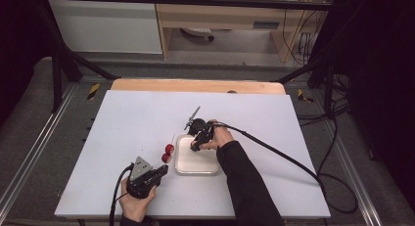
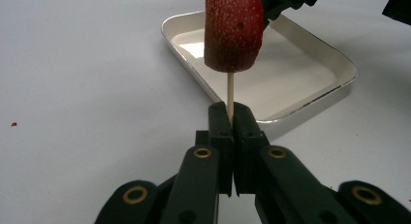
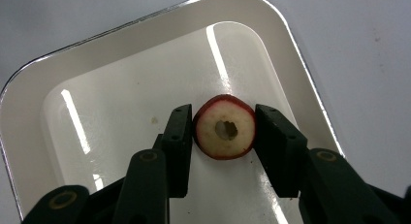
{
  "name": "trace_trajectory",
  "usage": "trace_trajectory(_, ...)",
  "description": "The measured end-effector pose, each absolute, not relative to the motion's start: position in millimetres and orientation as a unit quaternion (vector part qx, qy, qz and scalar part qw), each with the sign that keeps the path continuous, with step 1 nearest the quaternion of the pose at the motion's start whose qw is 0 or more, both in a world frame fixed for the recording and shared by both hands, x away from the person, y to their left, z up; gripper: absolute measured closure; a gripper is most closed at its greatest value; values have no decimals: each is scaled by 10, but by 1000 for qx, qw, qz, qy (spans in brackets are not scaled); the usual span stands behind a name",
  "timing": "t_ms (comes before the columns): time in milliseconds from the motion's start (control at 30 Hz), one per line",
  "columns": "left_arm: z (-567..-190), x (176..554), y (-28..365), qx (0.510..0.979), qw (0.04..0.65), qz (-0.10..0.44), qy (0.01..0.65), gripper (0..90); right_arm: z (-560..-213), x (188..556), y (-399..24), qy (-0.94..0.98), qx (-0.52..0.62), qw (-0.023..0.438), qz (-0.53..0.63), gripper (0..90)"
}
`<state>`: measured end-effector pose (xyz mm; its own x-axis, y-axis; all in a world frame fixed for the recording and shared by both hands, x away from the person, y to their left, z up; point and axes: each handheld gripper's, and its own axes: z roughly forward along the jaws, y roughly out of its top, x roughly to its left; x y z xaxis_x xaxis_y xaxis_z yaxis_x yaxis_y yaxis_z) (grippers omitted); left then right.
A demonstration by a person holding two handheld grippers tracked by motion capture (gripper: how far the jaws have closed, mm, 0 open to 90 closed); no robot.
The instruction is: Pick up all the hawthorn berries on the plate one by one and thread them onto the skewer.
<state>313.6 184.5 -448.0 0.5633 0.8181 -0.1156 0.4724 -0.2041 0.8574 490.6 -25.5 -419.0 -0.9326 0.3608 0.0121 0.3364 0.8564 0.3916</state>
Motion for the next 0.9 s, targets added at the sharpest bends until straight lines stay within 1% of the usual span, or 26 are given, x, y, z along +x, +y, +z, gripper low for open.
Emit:
trace_trajectory(200, -4482, 3135, 1835, 754, 464, 186, 427, 883, -4141, 4889, -263, 959, 192, 34, 205, 598)
trace_trajectory(433, -4475, 3118, 1817, 753, 465, 188, 425, 883, -3930, 4821, -365, 939, 231, 39, 251, 599)
trace_trajectory(733, -4485, 3092, 1706, 753, 476, 180, 417, 883, -3763, 4638, -630, 871, 316, 11, 376, 599)
trace_trajectory(900, -4480, 3054, 1611, 751, 486, 178, 410, 883, -3718, 4510, -834, 809, 363, -18, 462, 600)
